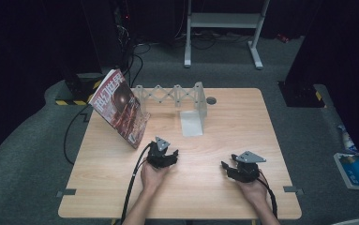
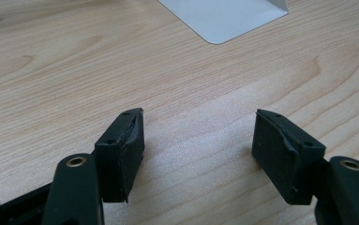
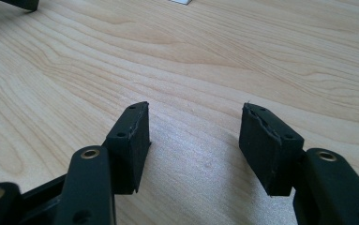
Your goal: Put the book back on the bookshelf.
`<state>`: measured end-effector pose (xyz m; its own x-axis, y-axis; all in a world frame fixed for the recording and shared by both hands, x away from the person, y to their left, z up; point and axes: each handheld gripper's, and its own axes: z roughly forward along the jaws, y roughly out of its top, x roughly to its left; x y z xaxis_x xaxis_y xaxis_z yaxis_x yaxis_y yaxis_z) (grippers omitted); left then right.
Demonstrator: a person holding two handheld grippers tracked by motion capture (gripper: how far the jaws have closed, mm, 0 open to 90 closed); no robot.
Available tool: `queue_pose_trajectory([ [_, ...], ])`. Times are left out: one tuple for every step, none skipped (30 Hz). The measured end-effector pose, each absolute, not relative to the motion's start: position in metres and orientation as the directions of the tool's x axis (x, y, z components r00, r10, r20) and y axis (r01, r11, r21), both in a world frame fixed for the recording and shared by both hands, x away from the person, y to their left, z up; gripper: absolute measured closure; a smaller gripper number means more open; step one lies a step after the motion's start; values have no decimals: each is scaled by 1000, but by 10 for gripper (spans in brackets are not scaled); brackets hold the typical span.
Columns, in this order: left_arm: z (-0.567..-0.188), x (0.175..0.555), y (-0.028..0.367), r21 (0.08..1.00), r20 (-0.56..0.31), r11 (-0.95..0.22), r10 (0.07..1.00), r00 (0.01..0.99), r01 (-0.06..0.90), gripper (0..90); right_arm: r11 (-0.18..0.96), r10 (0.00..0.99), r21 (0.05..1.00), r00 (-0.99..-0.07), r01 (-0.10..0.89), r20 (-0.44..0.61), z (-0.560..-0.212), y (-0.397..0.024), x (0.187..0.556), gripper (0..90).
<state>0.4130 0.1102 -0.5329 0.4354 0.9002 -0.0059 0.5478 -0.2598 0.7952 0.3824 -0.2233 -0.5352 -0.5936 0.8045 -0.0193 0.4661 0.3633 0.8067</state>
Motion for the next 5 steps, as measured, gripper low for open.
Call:
queue_pose_trajectory([
  [-533,413,110,797,-12,-252,902,433,549,347,363,805,807,-594,466,-19,-535,-223,382,431],
  [-533,413,110,797,-14,-250,902,431,550,347,363,804,807,-594,466,-19,-535,-223,382,431],
  [-533,414,111,798,-16,-246,904,427,551,348,363,804,807,-594,465,-20,-535,-223,382,431],
  [-533,414,111,798,-16,-246,904,427,551,348,363,804,807,-594,465,-20,-535,-223,382,431],
  [-533,414,111,798,-24,-236,907,420,555,348,364,804,808,-595,464,-20,-535,-223,383,429],
])
